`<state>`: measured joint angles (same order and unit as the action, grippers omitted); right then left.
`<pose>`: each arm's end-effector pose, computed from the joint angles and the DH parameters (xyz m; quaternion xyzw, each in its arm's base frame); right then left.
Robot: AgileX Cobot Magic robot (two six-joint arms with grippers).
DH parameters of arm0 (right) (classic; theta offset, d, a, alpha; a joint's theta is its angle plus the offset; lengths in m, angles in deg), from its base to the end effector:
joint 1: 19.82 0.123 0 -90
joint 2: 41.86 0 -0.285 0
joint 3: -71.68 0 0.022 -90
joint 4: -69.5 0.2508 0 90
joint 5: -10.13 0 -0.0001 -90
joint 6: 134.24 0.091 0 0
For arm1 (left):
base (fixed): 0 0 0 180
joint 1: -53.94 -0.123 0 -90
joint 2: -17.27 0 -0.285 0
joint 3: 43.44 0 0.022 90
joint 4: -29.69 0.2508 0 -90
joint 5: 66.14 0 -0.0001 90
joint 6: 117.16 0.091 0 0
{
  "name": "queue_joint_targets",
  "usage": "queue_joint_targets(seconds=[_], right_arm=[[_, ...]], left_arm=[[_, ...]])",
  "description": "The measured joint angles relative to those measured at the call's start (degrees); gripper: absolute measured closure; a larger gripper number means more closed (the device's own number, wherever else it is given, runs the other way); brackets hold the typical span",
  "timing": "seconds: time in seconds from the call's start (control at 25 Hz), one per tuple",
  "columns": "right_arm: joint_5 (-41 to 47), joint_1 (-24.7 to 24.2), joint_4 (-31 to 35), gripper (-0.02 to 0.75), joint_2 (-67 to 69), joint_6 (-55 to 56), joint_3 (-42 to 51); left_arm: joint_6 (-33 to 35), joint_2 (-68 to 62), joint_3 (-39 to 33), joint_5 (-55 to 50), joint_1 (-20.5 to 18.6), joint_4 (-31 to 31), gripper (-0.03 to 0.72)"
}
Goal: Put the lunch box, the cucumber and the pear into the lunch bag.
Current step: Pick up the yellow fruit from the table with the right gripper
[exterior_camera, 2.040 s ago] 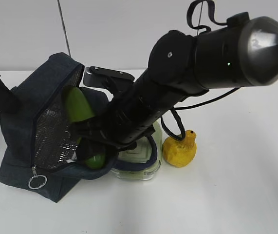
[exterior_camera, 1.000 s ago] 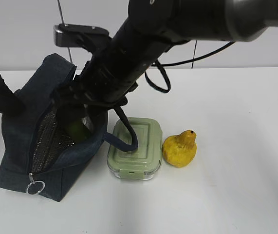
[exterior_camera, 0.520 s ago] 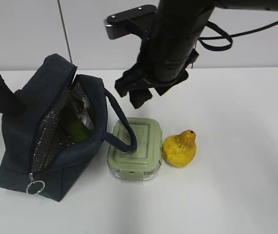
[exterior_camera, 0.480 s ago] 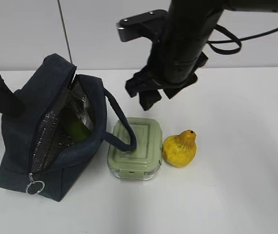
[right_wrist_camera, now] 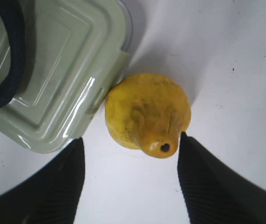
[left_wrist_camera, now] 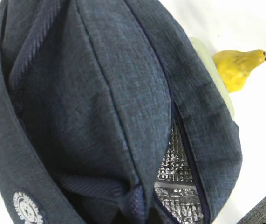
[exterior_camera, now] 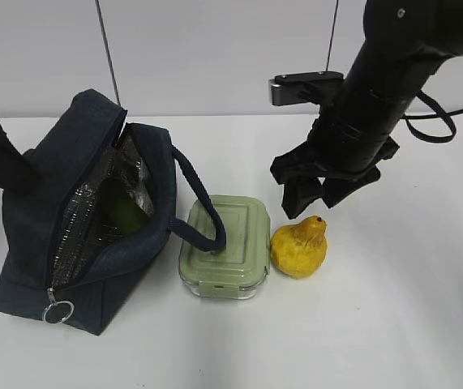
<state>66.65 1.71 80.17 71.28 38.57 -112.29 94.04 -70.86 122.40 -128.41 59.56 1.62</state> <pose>0.3473 0.1521 0.2365 -0.2051 0.9673 0.0982 0.1126 0.2616 -0.0638 0.2975 0.2249 0.9384 -0.1934 0.1775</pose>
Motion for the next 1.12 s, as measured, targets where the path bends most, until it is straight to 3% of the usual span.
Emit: queue_joint_targets(seconds=[0.52,0.6,0.72,1.12], right_arm=[[-0.1,0.0,-1.1,0.263,5.6,-0.4,0.7],[-0.3,0.0,-1.5,0.351,5.9,-0.5,0.8],[-0.8,0.0,-2.8,0.554,5.9,-0.5,0.8],[-2.2,0.0,-4.5,0.596,-2.1,-0.5,0.9]], left_arm=[[0.0,0.0,0.0,-0.1,0.0,0.0,0.685],[0.0,0.0,0.0,-0.1,0.0,0.0,0.685],[0.0,0.0,0.0,-0.1,0.0,0.0,0.685],[0.0,0.0,0.0,-0.1,0.0,0.0,0.685]])
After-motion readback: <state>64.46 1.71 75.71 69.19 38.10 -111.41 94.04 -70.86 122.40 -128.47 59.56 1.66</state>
